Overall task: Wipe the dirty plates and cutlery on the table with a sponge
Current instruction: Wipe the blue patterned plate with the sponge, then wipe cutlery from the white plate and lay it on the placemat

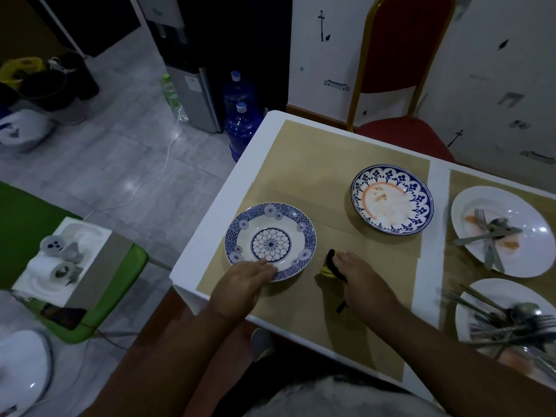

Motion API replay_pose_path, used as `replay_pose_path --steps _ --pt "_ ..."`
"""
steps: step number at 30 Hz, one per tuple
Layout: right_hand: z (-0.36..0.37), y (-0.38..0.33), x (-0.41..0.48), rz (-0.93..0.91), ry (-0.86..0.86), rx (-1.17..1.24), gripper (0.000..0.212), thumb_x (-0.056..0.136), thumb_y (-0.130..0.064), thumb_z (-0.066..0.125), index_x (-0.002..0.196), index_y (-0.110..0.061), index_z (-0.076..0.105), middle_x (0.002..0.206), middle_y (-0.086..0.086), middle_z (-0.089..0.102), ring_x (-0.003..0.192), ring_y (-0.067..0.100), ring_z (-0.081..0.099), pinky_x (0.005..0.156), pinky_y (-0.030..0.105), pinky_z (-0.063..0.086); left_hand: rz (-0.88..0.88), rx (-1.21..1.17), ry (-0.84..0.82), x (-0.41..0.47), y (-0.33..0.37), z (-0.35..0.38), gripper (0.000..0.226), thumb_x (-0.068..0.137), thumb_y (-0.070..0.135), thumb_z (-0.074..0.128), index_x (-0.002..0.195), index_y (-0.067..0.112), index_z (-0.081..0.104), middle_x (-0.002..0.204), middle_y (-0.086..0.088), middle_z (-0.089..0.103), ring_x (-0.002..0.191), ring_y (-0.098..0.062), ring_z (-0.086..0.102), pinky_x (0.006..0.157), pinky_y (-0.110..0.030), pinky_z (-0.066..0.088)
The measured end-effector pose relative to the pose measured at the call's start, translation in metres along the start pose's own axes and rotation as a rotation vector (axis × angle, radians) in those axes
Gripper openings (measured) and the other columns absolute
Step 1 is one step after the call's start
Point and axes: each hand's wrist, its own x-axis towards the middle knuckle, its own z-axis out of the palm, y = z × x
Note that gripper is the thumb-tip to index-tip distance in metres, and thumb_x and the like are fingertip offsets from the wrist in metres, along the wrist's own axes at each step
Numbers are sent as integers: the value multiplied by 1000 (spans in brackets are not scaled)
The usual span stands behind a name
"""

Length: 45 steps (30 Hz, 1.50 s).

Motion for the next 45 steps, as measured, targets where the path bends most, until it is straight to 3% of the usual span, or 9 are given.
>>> replay_pose_path --steps 4,8,10,18,24,31,39,42,45 --pt "15 0 -7 -5 -52 -42 64 86 2 44 146 -13 26 156 7 14 144 21 10 114 25 3 -55 24 -107 -10 2 7 37 85 16 51 109 11 78 109 -8 77 99 -24 74 86 -42 57" --pt "27 -1 -13 -25 -102 -103 68 87 0 44 148 -11 16 157 11 3 145 26 -2 115 31 3 -165 18 -175 -15 5 10 46 78 14 66 124 10 69 122 -9 71 114 -28 68 101 -48 48" --pt "30 -1 -14 -18 -124 -122 75 85 -2 52 148 -10 14 157 10 0 144 27 -4 115 33 3 -182 70 -238 -15 14 9 57 82 31 65 135 9 61 134 -9 64 126 -30 59 109 -49 39" --pt "18 -4 -21 37 -60 -8 76 86 -1 53 149 -11 11 157 5 3 144 21 -2 112 24 -3 -217 73 -325 2 39 9 79 98 64 14 156 14 32 161 -3 33 152 -21 23 125 -39 12" --pt "8 17 -43 98 28 56 77 86 -2 54 148 -12 9 157 3 5 144 19 0 112 21 -2 -106 75 -397 42 69 7 79 97 63 11 159 16 23 165 -3 23 154 -20 12 122 -34 -3" --pt "-13 64 -89 223 244 146 73 84 5 51 147 -14 19 154 1 18 144 20 10 112 22 6 57 19 -498 97 143 19 75 98 59 13 160 17 15 167 -1 15 155 -19 6 125 -36 1" --pt "-43 129 -166 371 495 243 63 88 1 47 145 -19 29 152 -4 27 141 11 17 115 24 14 207 -30 -568 140 248 66 69 100 55 22 158 18 24 163 -2 28 152 -20 19 124 -35 8" --pt "-47 160 -191 448 515 284 65 88 1 47 146 -21 28 154 -5 24 141 6 15 115 23 14 227 -71 -556 149 287 87 60 101 49 37 151 17 40 152 -4 48 142 -24 39 120 -39 25" --pt "-51 183 -212 477 534 316 60 90 -2 47 145 -18 30 153 -2 26 141 9 17 113 20 12 182 -102 -535 158 320 106 41 98 39 50 132 17 58 127 -5 66 117 -25 58 98 -38 45"
